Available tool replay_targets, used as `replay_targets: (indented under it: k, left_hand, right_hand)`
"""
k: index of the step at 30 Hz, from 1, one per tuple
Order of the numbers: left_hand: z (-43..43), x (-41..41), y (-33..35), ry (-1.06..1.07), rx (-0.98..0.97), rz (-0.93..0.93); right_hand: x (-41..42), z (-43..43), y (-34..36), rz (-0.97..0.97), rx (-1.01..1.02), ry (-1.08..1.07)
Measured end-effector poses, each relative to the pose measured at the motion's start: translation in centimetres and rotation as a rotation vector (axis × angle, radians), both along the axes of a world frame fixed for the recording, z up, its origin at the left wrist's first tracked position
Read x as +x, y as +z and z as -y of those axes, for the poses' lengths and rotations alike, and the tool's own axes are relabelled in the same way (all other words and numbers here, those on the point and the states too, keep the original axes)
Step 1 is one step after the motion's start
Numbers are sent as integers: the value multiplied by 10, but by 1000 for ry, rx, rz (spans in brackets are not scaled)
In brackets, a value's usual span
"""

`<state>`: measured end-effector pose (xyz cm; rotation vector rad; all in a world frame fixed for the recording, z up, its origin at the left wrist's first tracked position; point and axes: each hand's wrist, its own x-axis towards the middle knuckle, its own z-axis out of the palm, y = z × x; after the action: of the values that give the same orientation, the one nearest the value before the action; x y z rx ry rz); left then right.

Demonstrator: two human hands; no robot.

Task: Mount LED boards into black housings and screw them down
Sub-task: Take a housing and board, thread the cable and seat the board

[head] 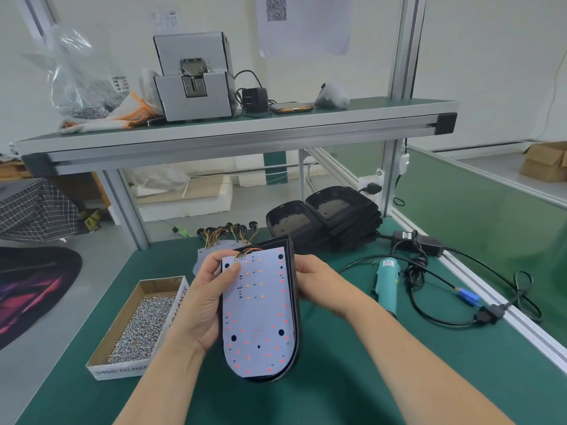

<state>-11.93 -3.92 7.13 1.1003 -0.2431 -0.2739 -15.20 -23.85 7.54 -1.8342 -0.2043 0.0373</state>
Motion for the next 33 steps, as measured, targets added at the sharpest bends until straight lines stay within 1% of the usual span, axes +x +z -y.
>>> replay_targets:
  k: [3, 8, 12, 15, 17, 20, 21, 23, 26, 28, 30, 33]
  left_hand:
    - [1, -3, -2, 51, -12, -5]
    - [0, -7, 0, 23, -23, -45]
    - [0, -7, -4, 3, -59, -57]
    - [-4, -3, -3, -24, -99, -43]
    - [-8, 0, 0, -27, -83, 8]
    - [-10, 2, 3, -36, -66, 65]
    - [-10, 2, 4, -27, -43, 82]
    - [-10, 0, 5, 3, 18, 96]
    - [-12, -2, 4, 4, 72, 87]
    - [-15, -3, 6, -12, 94, 96]
    - [-18, -2, 9, -18, 139, 116]
    - [-20, 1, 14, 21, 245, 157]
  right_hand:
    - [-3, -2, -1, 28, -48, -29]
    - [-12, -3, -1, 48, 156, 85]
    - [-13, -6, 6, 90, 149, 114]
    - [-13, -7, 8, 58, 143, 114]
    - [-14, -6, 11, -5, 154, 116]
    - [-15, 2, 16, -103, 326, 91]
    - [-15, 3, 18, -100, 331, 73]
    - [-16, 2, 22, -19, 251, 21]
    - [-16, -1, 26, 211, -75, -110]
    - [-15, -3, 26, 236, -235, -99]
    - [-16, -2, 27, 220, -273, -77]
    - [-18, -2, 26, 196, -275, -27]
